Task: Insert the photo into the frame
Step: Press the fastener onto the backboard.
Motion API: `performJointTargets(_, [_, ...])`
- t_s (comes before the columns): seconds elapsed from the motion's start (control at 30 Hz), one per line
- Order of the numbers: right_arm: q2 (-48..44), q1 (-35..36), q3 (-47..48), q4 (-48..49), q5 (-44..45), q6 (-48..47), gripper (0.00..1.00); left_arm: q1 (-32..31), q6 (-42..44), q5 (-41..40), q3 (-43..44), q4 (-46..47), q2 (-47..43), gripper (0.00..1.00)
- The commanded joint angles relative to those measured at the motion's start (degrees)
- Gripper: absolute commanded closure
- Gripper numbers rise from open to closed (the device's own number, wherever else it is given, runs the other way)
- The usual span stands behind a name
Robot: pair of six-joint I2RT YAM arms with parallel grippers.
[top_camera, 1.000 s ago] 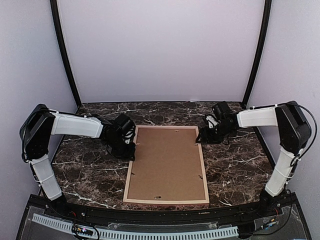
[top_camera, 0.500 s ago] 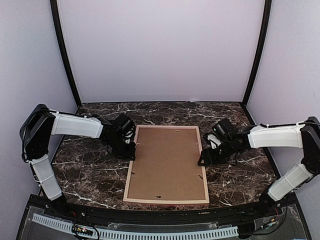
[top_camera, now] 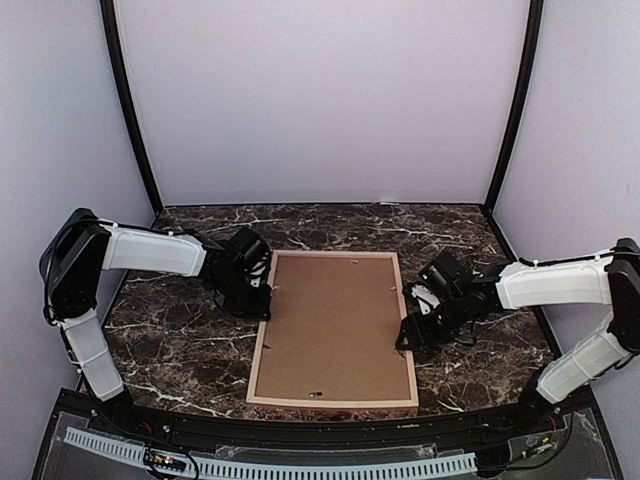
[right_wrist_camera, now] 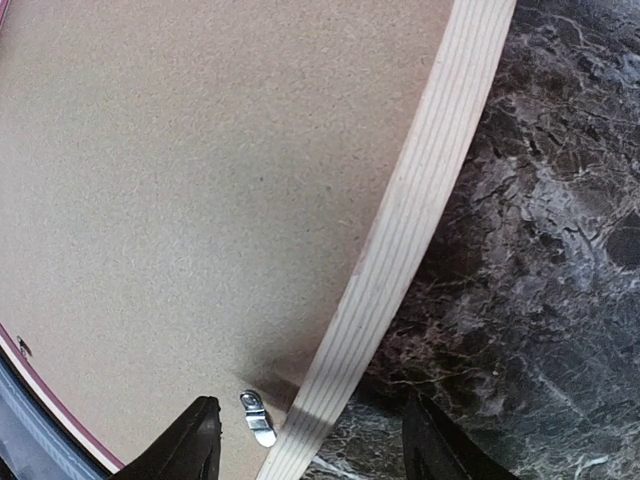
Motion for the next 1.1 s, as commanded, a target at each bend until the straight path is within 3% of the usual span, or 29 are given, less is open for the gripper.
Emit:
performJointTargets(0.0, [-0.5, 1.1, -1.1, -0.3, 0.0, -0.1, 0.38, -0.5, 0.1, -0.1, 0.0, -0.1, 0.3, 0.79])
performJointTargets(0.43, [2.0, 2.5, -0.7, -0.8, 0.4, -1.2, 0.45, -0.5, 0.0, 0.5, -0.4, 0.3, 0.4, 0.79])
performJointTargets(1.07, [4.8, 2.8, -0.2, -0.9, 1.1, -3.0, 0.69, -0.5, -0.1, 1.3, -1.4, 1.3, 0.7, 0.79])
